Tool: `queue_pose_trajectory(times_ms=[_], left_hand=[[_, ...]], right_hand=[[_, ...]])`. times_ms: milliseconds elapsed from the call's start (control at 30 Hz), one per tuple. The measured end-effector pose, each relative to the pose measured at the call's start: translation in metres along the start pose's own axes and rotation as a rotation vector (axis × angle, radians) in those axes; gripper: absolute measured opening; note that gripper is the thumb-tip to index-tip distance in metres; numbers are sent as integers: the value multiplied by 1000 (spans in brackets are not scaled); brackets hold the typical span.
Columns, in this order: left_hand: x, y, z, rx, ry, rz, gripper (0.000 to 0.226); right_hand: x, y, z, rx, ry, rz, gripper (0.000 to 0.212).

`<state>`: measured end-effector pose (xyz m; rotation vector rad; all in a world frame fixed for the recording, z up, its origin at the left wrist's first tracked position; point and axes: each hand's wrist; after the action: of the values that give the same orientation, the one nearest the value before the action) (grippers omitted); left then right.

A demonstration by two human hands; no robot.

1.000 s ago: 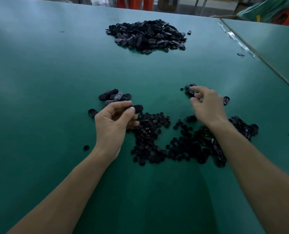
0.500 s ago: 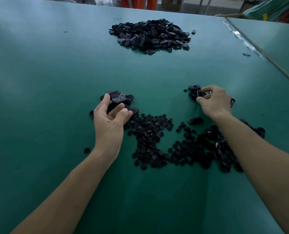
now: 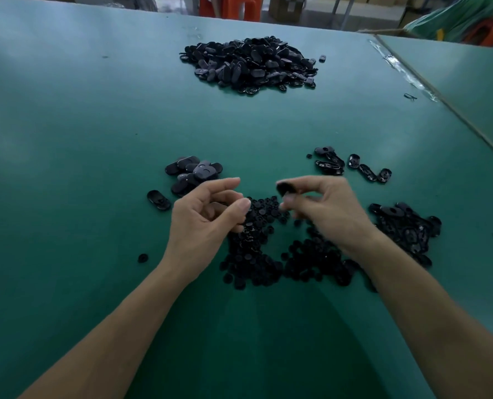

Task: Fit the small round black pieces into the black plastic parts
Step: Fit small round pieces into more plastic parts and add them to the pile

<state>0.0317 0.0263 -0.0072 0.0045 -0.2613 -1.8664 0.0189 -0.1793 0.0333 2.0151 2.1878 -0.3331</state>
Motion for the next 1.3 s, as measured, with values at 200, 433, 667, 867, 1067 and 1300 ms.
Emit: queue_pose_trajectory(times_ms=[200,433,667,867,1067,1300], left_hand=[[2,-1,1,-21,85,-83,15],[-4,1,1,-19,15,-54,10],[-3,1,1,-26,-1,-76,15],[-2,1,1,-47,-2,-97,20],[-2,0,2,-50,41,-127,24],[-2,0,2,-36,70,-137,20]], right_hand=[[23,-19,-3,-46,71,-110,29],[26,-24,1,6,69,-28,5],[32,-21,0,7,86,-19,6],[34,-21,0,-18,78,0,12],[37,-19,1,-55,56,41,8],[32,-17,-4,-75,78,32,16]])
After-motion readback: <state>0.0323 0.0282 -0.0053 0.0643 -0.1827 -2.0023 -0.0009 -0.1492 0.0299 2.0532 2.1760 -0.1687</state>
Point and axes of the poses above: each hand's wrist, its own y-axis towards the middle knuckle, its own x-axis out of the palm, z = x × y, and after that the axes turned 7 degrees about -z, right-handed
